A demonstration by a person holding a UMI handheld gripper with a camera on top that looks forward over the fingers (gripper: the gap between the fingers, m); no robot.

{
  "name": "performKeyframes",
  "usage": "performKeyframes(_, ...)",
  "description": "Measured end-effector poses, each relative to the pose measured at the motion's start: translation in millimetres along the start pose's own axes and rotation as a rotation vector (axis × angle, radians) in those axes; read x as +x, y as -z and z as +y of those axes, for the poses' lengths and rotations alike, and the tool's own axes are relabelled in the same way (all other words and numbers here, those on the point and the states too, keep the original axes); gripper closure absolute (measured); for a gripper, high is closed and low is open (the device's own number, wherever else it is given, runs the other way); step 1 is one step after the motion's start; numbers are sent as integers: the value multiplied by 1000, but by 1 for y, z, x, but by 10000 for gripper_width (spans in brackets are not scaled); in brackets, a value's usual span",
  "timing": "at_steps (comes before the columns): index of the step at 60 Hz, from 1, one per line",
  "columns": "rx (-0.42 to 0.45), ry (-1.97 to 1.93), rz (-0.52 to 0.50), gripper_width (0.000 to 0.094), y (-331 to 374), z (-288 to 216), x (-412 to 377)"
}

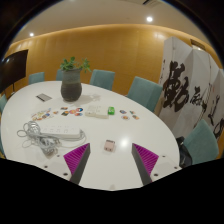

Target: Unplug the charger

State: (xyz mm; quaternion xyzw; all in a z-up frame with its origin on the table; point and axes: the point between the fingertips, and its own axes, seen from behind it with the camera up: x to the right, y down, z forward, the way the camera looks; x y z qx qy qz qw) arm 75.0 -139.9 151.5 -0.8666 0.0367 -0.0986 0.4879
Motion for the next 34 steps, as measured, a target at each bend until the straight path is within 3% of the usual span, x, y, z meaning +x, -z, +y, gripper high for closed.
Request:
performKeyframes(17,17,0,25,64,118,16,-5)
performKeyframes(34,23,26,9,66,146,22,-15)
